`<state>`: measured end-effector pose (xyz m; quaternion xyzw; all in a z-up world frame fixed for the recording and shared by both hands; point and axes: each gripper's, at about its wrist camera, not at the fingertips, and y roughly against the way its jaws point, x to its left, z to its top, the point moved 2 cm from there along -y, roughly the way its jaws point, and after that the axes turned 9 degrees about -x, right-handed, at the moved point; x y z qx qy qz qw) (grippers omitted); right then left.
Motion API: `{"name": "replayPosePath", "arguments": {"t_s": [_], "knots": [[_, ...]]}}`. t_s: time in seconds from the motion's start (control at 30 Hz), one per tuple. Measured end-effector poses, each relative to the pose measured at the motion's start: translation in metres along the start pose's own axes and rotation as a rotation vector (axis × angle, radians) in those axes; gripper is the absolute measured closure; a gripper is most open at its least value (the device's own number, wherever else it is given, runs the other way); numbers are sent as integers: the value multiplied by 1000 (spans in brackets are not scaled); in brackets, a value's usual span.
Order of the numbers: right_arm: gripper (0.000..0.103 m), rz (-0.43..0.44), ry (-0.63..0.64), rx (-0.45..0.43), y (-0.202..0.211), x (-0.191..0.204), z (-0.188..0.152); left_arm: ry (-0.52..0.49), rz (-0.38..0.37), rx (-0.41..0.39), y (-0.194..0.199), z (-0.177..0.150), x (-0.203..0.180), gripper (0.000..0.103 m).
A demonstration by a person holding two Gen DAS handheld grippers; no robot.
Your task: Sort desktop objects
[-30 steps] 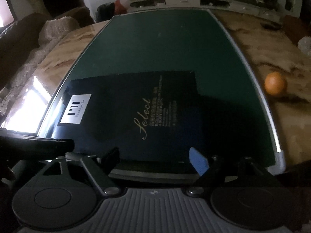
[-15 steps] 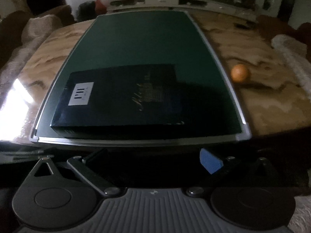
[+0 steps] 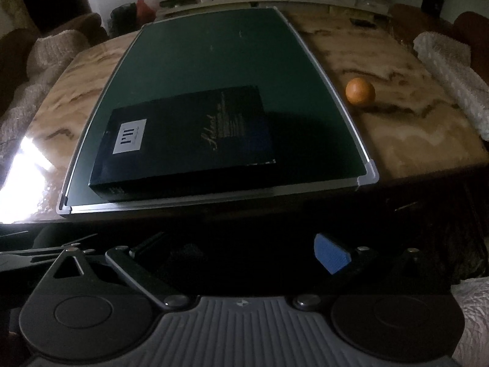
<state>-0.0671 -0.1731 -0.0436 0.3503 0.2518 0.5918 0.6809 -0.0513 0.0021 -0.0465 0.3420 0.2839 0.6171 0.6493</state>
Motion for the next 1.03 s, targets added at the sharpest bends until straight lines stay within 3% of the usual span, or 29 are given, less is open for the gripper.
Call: {"name": "replayPosePath", "arguments": {"t_s": [1.03], "knots": [[0, 21, 7, 12, -6, 0, 3, 21, -13, 11, -5, 3, 0, 2]]}}
